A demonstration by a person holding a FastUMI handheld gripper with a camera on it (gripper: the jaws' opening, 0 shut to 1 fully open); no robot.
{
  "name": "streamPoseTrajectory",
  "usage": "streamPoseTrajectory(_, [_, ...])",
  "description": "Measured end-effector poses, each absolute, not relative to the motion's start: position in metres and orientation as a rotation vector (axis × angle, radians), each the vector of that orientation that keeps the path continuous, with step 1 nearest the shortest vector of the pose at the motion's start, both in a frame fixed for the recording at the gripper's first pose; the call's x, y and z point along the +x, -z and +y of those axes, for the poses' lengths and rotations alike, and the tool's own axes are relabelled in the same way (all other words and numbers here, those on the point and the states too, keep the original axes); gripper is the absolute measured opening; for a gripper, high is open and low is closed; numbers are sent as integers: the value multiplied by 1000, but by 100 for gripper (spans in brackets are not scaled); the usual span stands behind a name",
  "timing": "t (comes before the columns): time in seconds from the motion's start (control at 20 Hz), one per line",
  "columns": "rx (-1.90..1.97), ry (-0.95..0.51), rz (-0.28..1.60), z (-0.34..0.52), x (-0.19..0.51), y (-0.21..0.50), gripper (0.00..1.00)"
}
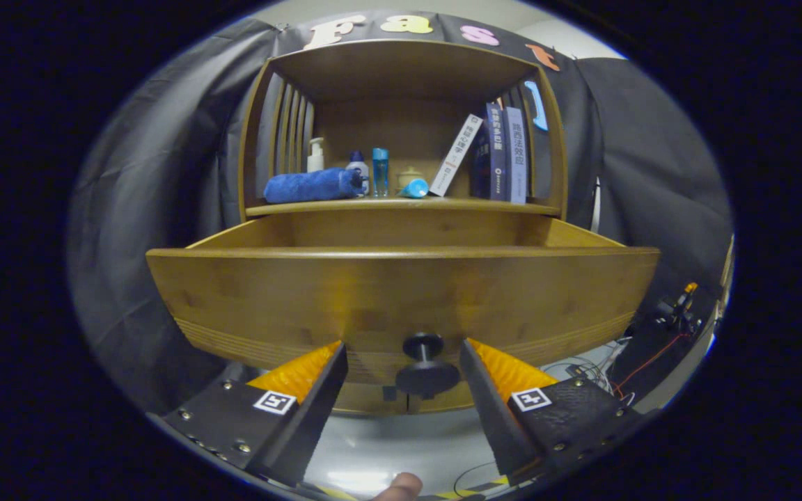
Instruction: Pull open the drawer, take out the items inside it, and place them on the countertop above the cabinet.
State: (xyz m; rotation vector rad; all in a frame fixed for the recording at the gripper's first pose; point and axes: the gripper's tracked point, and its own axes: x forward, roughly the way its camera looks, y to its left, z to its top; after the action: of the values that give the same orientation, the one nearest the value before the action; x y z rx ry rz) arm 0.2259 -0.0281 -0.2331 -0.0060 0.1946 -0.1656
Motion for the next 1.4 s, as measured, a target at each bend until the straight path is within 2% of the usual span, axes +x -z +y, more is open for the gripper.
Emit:
streamPoseTrajectory(0.45, [44, 123, 174, -39, 238, 231, 97])
streamPoseTrajectory(0.7, [50, 142, 188, -38, 287, 226, 97])
streamPoseTrajectory(1.4, [88, 122, 203, -48, 367, 217, 98])
